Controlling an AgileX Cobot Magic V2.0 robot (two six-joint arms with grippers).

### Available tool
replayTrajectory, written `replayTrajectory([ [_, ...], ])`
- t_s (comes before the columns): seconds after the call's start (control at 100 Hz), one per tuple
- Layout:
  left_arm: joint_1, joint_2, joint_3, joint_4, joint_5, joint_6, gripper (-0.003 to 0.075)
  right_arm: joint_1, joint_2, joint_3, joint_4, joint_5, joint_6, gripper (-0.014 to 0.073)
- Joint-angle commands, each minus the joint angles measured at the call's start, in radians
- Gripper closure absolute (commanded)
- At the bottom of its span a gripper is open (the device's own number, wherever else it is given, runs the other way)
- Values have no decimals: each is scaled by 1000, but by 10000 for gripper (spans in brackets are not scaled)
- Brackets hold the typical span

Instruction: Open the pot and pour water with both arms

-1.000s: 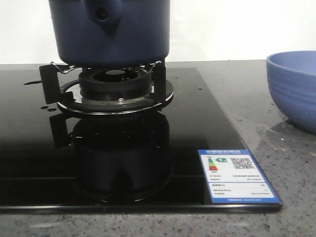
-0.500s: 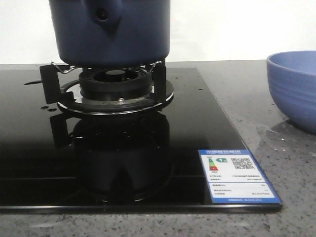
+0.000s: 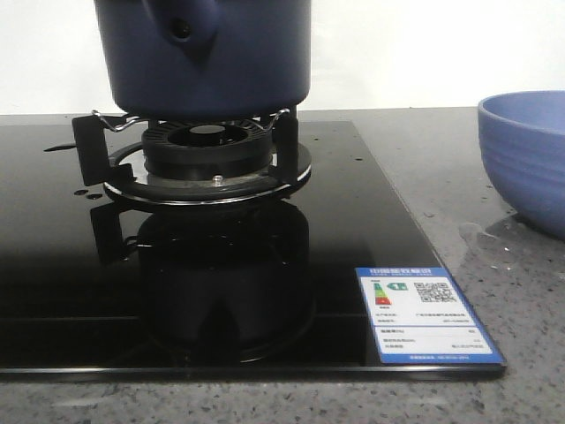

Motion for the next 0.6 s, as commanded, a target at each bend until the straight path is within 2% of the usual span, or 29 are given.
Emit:
replayTrajectory([
  [0.0,-5,-59,-59,-91,85,-8,555,3,6,-32,53,-43,-8,101],
  [0.19,43,-122,-86,-89,85,-139,549,3,6,-32,53,-52,-8,101],
  [0.4,113,-225,-86,-47,92,-176,527,3,8,-32,55,-60,-8,101],
  [0.59,177,-327,-77,122,64,-344,470,3,8,-32,63,-65,-8,101],
])
